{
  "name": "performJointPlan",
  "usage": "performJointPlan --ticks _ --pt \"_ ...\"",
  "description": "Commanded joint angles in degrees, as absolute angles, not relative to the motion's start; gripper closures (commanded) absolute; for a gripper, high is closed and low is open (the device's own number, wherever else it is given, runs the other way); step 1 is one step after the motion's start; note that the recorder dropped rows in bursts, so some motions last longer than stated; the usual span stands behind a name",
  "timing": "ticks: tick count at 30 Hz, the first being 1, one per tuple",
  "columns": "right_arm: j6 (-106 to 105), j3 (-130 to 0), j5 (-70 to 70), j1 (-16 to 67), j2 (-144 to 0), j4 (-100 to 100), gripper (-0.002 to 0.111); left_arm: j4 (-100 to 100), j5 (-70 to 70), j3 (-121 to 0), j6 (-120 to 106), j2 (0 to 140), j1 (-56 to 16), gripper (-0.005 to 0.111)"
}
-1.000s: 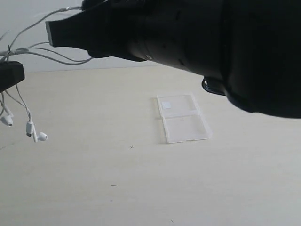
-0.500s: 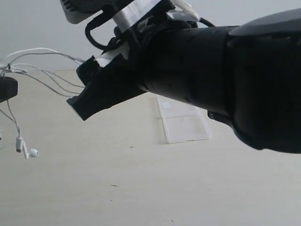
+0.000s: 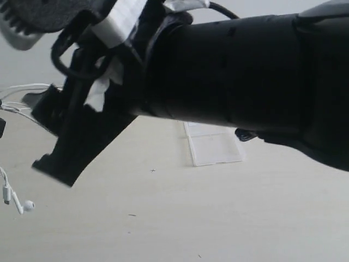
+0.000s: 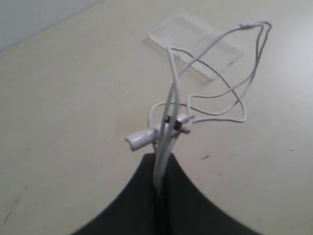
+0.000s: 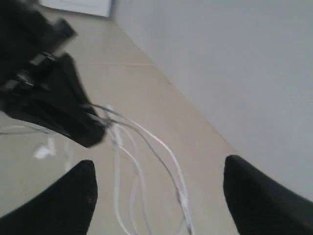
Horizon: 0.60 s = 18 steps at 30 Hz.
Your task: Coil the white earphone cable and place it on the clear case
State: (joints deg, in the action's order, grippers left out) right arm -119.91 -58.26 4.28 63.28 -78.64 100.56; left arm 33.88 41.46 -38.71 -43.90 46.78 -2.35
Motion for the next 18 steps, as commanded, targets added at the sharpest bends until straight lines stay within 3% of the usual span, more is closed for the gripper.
performJointPlan --ticks 1,7,18 --pt "-120.70 -58.10 -1.77 63.26 -80.70 99.95 0.038 31.81 44.88 -39.31 -41.26 46.44 -2.45 0.107" --pt "-120.70 -58.10 -8.45 63.26 -84.52 95.54 0.038 30.23 45.74 -39.31 -41.37 46.44 -2.45 0.107" --pt "-120.70 -58.10 -5.08 63.26 -88.21 89.04 0.038 28.86 48.31 -39.31 -42.46 46.44 -2.45 0.107"
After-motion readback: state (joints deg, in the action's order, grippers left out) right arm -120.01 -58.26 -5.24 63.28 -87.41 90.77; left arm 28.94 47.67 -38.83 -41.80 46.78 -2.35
